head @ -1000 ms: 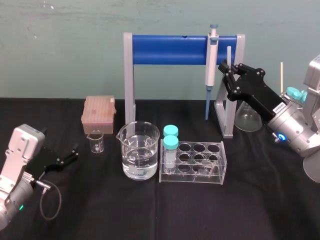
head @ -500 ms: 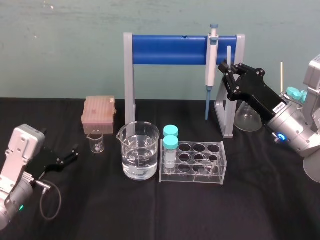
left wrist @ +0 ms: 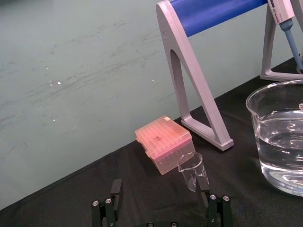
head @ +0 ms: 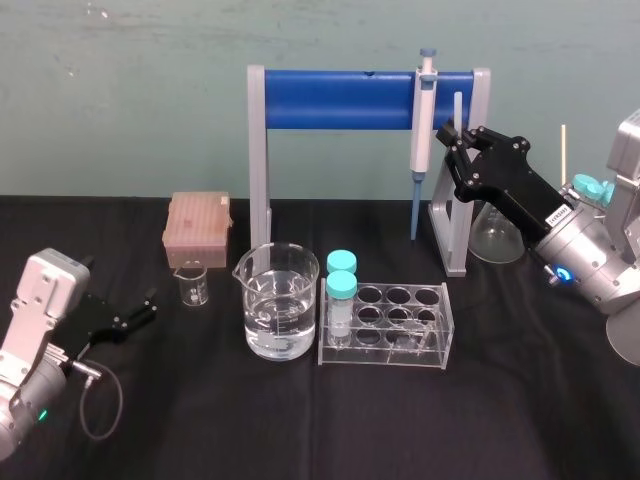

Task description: Pick up the stirring rod with one hand, then place it down.

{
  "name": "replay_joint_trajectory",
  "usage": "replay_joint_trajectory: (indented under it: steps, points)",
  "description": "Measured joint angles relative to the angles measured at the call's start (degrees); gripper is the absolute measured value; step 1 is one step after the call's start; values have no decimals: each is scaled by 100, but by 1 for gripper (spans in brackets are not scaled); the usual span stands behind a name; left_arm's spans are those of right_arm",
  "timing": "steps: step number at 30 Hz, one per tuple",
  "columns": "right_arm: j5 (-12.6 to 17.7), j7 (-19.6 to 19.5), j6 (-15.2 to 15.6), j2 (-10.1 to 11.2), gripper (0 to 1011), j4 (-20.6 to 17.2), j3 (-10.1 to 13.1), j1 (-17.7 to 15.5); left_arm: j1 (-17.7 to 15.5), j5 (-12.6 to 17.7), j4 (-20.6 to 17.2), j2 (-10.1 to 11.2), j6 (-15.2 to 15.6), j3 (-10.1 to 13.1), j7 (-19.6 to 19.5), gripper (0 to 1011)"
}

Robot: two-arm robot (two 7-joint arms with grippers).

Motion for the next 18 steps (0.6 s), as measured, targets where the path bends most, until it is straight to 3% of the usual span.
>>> replay_joint_trajectory:
  steps: [18]
  points:
    - [0,0,0,0,67,0,0,0,0,0,0,0,0,0,0,1000]
